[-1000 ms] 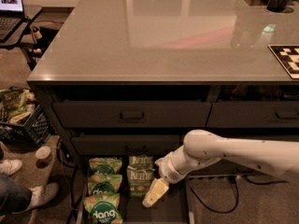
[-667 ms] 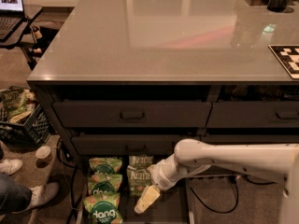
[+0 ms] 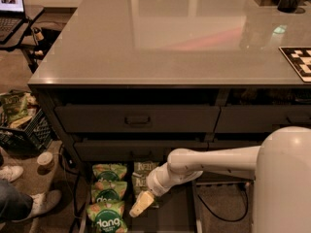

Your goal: Pick green jalapeno chip bag from bottom drawer and place on counter

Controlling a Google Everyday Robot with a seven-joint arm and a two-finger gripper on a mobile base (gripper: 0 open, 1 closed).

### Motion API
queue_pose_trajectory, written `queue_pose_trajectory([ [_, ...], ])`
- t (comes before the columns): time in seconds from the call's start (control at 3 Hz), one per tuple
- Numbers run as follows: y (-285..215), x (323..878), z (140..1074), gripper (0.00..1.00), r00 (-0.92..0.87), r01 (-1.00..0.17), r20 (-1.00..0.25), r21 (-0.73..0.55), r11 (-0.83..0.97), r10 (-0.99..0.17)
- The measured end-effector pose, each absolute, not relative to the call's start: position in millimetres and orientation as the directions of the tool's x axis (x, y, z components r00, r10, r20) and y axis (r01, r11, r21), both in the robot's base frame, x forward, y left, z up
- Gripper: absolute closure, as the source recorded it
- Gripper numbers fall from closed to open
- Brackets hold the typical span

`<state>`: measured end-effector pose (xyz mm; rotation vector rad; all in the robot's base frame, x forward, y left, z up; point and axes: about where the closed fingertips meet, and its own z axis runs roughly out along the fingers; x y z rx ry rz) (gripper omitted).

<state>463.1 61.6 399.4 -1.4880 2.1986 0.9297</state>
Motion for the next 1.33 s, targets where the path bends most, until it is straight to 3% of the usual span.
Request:
queue_pose_trajectory([
  [1.33, 71.8, 546.5, 328.8, 0.00, -0.336, -0.920, -0.662, 0.077, 0.385, -0.670],
])
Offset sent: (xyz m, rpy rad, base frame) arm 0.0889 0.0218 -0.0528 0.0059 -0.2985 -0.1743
